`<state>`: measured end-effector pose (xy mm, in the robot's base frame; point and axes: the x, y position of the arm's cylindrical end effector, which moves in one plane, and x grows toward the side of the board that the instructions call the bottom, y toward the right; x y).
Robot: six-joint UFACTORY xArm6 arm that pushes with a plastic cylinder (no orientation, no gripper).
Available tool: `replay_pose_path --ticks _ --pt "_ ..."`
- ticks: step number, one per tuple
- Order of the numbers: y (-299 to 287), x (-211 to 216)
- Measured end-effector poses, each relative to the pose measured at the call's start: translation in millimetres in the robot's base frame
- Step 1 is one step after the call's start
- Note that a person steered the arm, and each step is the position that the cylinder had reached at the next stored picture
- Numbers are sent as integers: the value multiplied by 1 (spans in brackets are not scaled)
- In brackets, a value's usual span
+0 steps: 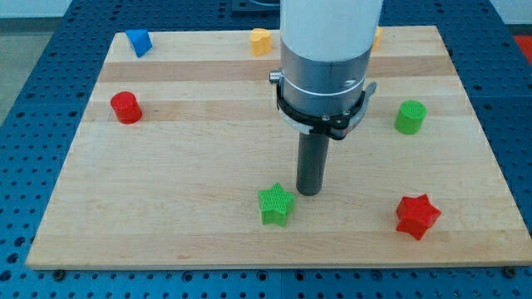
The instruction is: Move the blue cube to the left bottom
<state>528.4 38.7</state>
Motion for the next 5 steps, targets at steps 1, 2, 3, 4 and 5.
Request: replay_pose_path --ticks 1,2,3,4,5 --pt "-15 21" --pt "-35 31" --pt "-52 33" --pt "-55 34" --pt "-14 7"
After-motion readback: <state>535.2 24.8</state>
